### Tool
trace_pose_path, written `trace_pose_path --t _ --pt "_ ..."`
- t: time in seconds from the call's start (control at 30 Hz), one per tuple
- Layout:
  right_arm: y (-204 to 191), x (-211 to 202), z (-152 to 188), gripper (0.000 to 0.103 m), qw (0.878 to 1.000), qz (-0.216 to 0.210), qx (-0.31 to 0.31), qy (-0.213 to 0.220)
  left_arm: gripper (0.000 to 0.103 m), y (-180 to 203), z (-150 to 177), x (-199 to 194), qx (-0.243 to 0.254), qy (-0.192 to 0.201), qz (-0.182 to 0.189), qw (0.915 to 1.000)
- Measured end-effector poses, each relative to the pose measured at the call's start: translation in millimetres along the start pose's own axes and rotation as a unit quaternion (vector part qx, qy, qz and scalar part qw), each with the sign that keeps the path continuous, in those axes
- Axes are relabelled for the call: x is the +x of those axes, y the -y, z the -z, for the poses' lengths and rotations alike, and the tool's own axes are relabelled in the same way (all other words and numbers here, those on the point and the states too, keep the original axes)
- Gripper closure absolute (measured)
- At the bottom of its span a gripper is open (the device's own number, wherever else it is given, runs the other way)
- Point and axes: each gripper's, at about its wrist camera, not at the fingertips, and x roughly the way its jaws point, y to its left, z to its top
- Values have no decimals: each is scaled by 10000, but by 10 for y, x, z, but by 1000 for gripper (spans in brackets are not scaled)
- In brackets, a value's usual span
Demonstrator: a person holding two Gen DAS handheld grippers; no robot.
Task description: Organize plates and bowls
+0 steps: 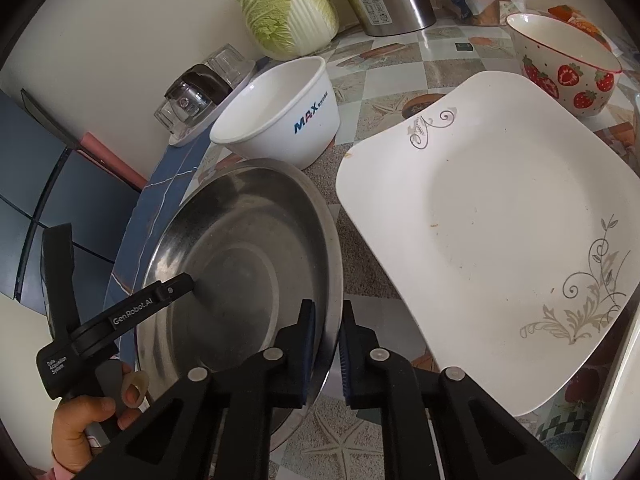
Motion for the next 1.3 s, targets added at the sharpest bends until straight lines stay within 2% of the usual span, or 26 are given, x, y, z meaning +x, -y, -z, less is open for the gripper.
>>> trace_pose_path --t 0.03,0.1,0.2,0.27,0.63,0.87,1.07,1.3 --pt "18 7 -2 94 10000 -50 45 -20 42 -20 2 -7 -47 5 -20 10000" --pt "23 4 -4 93 9999 -95 61 -41 55 -69 1 -20 -162 22 -56 9999" --pt "12 -16 -12 92 10000 -53 37 -60 63 -164 19 -51 -365 10 93 9993" --pt "14 -29 -19 92 9999 -80 54 -80 65 -174 37 -78 -394 1 127 9991" --pt "-95 -269 -30 91 9997 -176 -186 -25 68 -190 164 -306 -447 -67 2 9990" --pt "-150 -514 -45 91 9988 -206 -421 107 68 -111 193 -629 -529 120 41 9985" --pt "-82 -844 -130 91 9975 -152 -554 419 68 161 164 -866 -453 279 143 9985" --pt "165 -1198 -222 90 9960 25 -464 757 68 631 74 -1085 -111 440 135 9989"
